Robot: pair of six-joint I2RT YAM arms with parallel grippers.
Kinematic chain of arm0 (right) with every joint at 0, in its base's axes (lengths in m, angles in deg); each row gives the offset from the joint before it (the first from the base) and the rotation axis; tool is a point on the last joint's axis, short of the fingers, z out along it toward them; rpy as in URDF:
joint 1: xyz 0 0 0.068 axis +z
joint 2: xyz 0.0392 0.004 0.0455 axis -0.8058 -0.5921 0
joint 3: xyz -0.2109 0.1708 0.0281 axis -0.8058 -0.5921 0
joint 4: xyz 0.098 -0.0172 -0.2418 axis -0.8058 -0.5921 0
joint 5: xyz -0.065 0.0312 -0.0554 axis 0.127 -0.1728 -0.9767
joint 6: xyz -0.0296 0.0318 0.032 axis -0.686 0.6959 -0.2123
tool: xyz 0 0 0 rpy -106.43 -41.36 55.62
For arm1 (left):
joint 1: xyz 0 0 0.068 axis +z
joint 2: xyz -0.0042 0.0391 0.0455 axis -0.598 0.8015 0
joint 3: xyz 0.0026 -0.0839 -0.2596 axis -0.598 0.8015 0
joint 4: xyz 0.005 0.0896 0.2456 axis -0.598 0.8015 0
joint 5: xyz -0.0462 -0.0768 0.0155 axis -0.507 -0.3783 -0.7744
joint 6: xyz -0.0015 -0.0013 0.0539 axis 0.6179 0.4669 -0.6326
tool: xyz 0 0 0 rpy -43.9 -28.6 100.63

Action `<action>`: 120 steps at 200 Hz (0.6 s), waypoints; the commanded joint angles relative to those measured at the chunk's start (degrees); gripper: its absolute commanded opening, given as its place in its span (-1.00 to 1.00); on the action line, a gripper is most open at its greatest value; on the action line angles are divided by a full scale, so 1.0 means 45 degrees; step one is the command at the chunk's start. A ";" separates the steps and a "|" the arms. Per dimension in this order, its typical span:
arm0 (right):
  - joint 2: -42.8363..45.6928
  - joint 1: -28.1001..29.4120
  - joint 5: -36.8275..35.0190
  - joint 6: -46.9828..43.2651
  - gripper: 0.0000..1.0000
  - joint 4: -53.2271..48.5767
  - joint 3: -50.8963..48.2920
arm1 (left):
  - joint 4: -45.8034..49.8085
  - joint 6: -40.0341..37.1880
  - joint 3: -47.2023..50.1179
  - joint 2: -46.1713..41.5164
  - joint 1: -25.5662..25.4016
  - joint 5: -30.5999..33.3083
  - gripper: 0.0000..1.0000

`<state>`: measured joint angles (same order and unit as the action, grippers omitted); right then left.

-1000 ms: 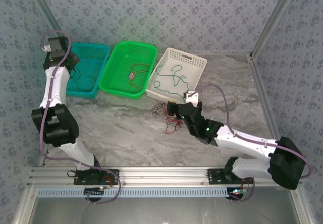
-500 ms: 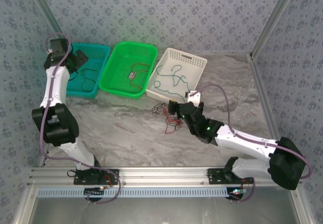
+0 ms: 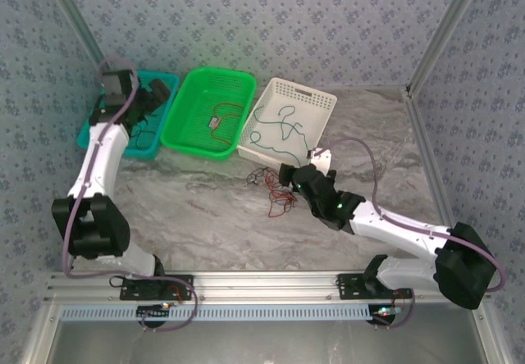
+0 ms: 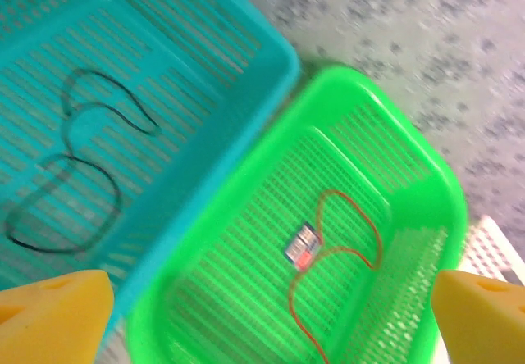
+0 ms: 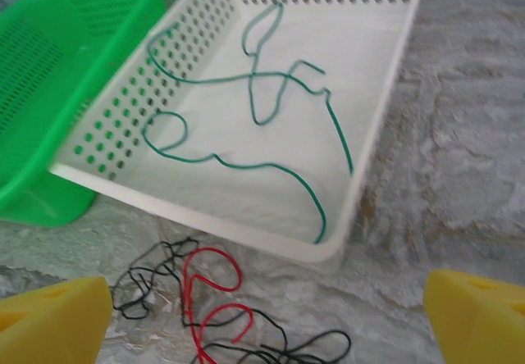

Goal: Untangle the cables

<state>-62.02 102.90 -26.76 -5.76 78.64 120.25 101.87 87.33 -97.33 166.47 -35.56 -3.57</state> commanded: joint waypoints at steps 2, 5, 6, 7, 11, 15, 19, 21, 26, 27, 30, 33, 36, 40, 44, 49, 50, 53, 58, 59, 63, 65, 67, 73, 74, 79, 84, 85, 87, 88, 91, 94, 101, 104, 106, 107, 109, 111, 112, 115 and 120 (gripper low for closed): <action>-0.0056 -0.0075 0.0453 0.1174 0.99 -0.1278 -0.0312 | -0.1748 0.0729 0.1762 -0.1225 -0.0821 -0.0319 0.99; -0.0041 -0.0079 0.0505 0.1229 0.99 -0.1341 -0.0336 | -0.1824 0.0791 0.1968 -0.1376 -0.0953 -0.0271 0.98; -0.0038 -0.0087 0.0521 0.1238 0.99 -0.1364 -0.0339 | -0.1858 0.0810 0.2058 -0.1414 -0.0997 -0.0256 0.98; -0.0036 -0.0082 0.0539 0.1242 0.99 -0.1395 -0.0350 | -0.1885 0.0840 0.2133 -0.1463 -0.1029 -0.0229 0.98; -0.0017 -0.0111 0.0638 0.1275 0.99 -0.1460 -0.0421 | -0.1996 0.0911 0.2416 -0.1639 -0.1245 -0.0147 0.99; 0.0004 -0.0142 0.0765 0.1284 0.99 -0.1497 -0.0448 | -0.2102 0.0969 0.2684 -0.1805 -0.1448 -0.0057 0.99; 0.0020 -0.0155 0.0879 0.1294 0.99 -0.1503 -0.0492 | -0.2186 0.1011 0.2932 -0.1969 -0.1665 0.0080 0.99; 0.0034 -0.0196 0.1042 0.1284 0.99 -0.1489 -0.0551 | -0.2220 0.1036 0.3047 -0.2046 -0.1788 0.0156 0.99; 0.0061 -0.0299 0.1418 0.1193 0.99 -0.1365 -0.0659 | -0.2306 0.1101 0.3367 -0.2228 -0.2086 0.0334 0.99; 0.0062 -0.0324 0.1466 0.1161 0.99 -0.1307 -0.0696 | -0.2324 0.1112 0.3422 -0.2260 -0.2140 0.0369 0.99; 0.0095 -0.0439 0.1877 0.0996 0.99 -0.1108 -0.0787 | -0.2369 0.1136 0.3597 -0.2364 -0.2331 0.0455 0.98; 0.0112 -0.0573 0.2329 0.0792 0.99 -0.0844 -0.0888 | -0.2407 0.1152 0.3743 -0.2434 -0.2467 0.0544 0.99; 0.0121 -0.0707 0.2844 0.0571 0.99 -0.0559 -0.1001 | -0.2436 0.1185 0.3903 -0.2525 -0.2652 0.0626 0.99; 0.0122 -0.0968 0.3542 0.0242 0.99 -0.0184 -0.1130 | -0.2441 0.1225 0.4092 -0.2632 -0.2854 0.0765 0.98; 0.0108 -0.1167 0.4021 0.0034 0.98 0.0004 -0.1202 | -0.2450 0.1265 0.4256 -0.2716 -0.3056 0.0876 0.99; 0.0090 -0.1448 0.4549 -0.0077 0.98 0.0138 -0.1247 | -0.2460 0.1323 0.4460 -0.2805 -0.3267 0.0975 0.99; 0.0087 -0.1475 0.4643 -0.0089 0.98 0.0148 -0.1253 | -0.2460 0.1340 0.4506 -0.2822 -0.3316 0.1011 0.99; 0.0069 -0.1633 0.4823 -0.0086 0.98 0.0155 -0.1293 | -0.2469 0.1370 0.4616 -0.2869 -0.3425 0.1068 0.99; 0.0046 -0.1814 0.5003 -0.0100 0.98 0.0157 -0.1317 | -0.2493 0.1488 0.4817 -0.2932 -0.3592 0.1105 0.99; 0.0035 -0.1873 0.5026 -0.0101 0.98 0.0157 -0.1328 | -0.2506 0.1501 0.4850 -0.2944 -0.3635 0.1106 0.99; 0.0016 -0.2031 0.5108 -0.0135 0.97 0.0124 -0.1361 | -0.2629 0.1585 0.5015 -0.3008 -0.3769 0.1082 0.99; 0.0008 -0.2103 0.5132 -0.0149 0.98 0.0109 -0.1368 | -0.2702 0.1600 0.5082 -0.3038 -0.3837 0.1047 0.99; 0.0016 -0.2185 0.5143 -0.0158 0.98 0.0091 -0.1365 | -0.2774 0.1633 0.5187 -0.3075 -0.3893 0.1033 0.99; -0.0013 -0.2375 0.5160 -0.0205 0.97 0.0060 -0.1397 | -0.3059 0.1685 0.5433 -0.3149 -0.4101 0.0944 0.99; -0.0014 -0.2388 0.5173 -0.0212 0.97 0.0060 -0.1406 | -0.3101 0.1687 0.5480 -0.3160 -0.4133 0.0947 0.99; -0.0014 -0.2518 0.5258 -0.0315 0.97 0.0102 -0.1468 | -0.3285 0.1681 0.5685 -0.3241 -0.4327 0.0898 0.99; -0.0014 -0.2637 0.5417 -0.0465 0.97 0.0237 -0.1544 | -0.3469 0.1645 0.5849 -0.3311 -0.4575 0.0854 0.99; -0.0004 -0.2665 0.5448 -0.0508 0.97 0.0256 -0.1568 | -0.3511 0.1628 0.5874 -0.3339 -0.4625 0.0853 0.99; -0.0007 -0.2721 0.5515 -0.0594 0.97 0.0318 -0.1596 | -0.3572 0.1606 0.5946 -0.3355 -0.4686 0.0843 0.99; -0.0011 -0.2746 0.5536 -0.0621 0.97 0.0345 -0.1604 | -0.3602 0.1589 0.5981 -0.3371 -0.4729 0.0828 0.99; -0.0011 -0.2810 0.5689 -0.0731 0.97 0.0393 -0.1633 | -0.3696 0.1523 0.6080 -0.3402 -0.4883 0.0810 0.98; 0.0003 -0.2881 0.5830 -0.0745 0.97 0.0450 -0.1675 | -0.3754 0.1456 0.6143 -0.3447 -0.5044 0.0806 0.99; -0.0019 -0.2997 0.6203 -0.1274 0.97 0.0609 -0.1756 | -0.3843 0.1315 0.6342 -0.3563 -0.5417 0.0948 0.99; -0.0010 -0.3051 0.6363 -0.1513 0.97 0.0650 -0.1776 | -0.3892 0.1262 0.6450 -0.3633 -0.5612 0.1055 0.99; -0.0013 -0.3091 0.6481 -0.1680 0.97 0.0641 -0.1785 | -0.3941 0.1246 0.6529 -0.3668 -0.5729 0.1113 0.99; -0.0014 -0.3097 0.6527 -0.1760 0.97 0.0633 -0.1796 | -0.3971 0.1223 0.6575 -0.3683 -0.5787 0.1139 0.98; -0.0014 -0.3112 0.6596 -0.1815 0.97 0.0632 -0.1819 | -0.4039 0.1177 0.6649 -0.3729 -0.5919 0.1188 0.99; -0.0014 -0.3159 0.6652 -0.1878 0.97 0.0637 -0.1825 | -0.4090 0.1127 0.6760 -0.3775 -0.6040 0.1210 0.99; -0.0014 -0.3171 0.6710 -0.1898 0.97 0.0641 -0.1826 | -0.4134 0.1105 0.6798 -0.3796 -0.6109 0.1226 0.99; -0.0004 -0.3217 0.6815 -0.1957 0.97 0.0644 -0.1826 | -0.4265 0.1006 0.6948 -0.3855 -0.6284 0.1253 0.99; 0.0005 -0.3301 0.6975 -0.2060 0.98 0.0615 -0.1844 | -0.4483 0.0856 0.7212 -0.3964 -0.6586 0.1280 0.99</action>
<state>-62.13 89.46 -2.15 -9.28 79.89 112.99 87.80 93.43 -68.26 151.85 -60.00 0.34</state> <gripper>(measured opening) 0.987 0.994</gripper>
